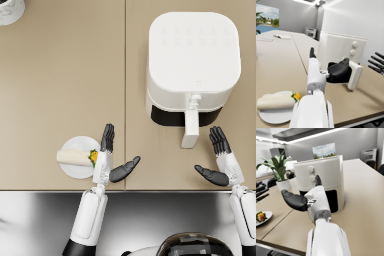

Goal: Pick up the chicken rolls and place it into the air fryer

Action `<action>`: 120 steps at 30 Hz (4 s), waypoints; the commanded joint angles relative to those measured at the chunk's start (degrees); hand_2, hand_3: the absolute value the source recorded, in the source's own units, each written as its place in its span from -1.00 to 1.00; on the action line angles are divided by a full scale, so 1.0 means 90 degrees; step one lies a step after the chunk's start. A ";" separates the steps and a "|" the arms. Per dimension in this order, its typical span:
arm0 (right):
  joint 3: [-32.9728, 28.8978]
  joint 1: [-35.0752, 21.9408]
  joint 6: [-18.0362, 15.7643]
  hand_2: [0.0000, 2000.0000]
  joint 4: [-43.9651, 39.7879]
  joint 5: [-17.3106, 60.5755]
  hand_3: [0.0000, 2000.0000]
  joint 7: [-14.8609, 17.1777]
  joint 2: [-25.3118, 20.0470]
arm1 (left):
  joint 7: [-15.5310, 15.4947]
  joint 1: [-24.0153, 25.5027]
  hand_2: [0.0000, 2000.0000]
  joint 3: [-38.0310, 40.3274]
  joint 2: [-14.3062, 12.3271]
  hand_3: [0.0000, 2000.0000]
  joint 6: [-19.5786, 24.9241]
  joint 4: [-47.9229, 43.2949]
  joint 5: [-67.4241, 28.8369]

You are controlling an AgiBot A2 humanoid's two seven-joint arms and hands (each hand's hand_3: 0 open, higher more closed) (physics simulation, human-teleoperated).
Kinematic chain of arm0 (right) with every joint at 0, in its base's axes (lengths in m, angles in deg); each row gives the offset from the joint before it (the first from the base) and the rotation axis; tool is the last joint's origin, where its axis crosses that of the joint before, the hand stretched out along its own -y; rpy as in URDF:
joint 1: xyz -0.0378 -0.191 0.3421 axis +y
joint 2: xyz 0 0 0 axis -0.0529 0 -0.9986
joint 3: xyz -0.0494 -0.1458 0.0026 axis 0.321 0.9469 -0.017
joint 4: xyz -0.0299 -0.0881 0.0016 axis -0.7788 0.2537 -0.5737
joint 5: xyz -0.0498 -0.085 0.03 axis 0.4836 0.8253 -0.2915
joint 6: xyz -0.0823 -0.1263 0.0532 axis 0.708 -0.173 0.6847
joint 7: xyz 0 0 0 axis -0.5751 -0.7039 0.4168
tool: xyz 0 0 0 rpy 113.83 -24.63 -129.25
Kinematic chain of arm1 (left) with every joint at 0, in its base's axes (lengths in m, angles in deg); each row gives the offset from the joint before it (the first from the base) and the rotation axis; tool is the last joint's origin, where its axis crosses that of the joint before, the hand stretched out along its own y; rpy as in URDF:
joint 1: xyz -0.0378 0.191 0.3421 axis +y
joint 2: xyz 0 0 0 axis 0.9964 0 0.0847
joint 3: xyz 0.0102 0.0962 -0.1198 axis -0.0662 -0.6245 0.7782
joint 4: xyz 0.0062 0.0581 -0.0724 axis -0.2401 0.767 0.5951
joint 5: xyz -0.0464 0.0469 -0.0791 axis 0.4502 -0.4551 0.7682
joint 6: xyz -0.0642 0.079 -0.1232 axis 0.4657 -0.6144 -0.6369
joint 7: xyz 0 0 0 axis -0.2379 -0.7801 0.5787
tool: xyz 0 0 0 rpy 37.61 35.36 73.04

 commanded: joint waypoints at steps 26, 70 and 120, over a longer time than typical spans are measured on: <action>0.0000 0.0000 0.0000 -1.00 0.0000 0.0000 -1.00 0.0000 0.0000 | 0.0000 0.0000 -1.00 0.0000 0.0000 -1.00 0.0000 0.0000 0.0000; 0.0063 -0.0124 0.0635 -1.00 -0.0711 0.2701 -1.00 -0.0643 -0.0792 | -0.1877 0.0712 -1.00 0.2771 -0.0385 -1.00 0.3477 -0.0755 -0.9169; 0.0251 -0.0702 0.0635 -1.00 -0.3270 0.2698 -1.00 -0.0643 -0.1528 | -0.0905 -0.0717 1.00 0.1327 -0.0283 1.00 0.1378 -0.0119 -1.1640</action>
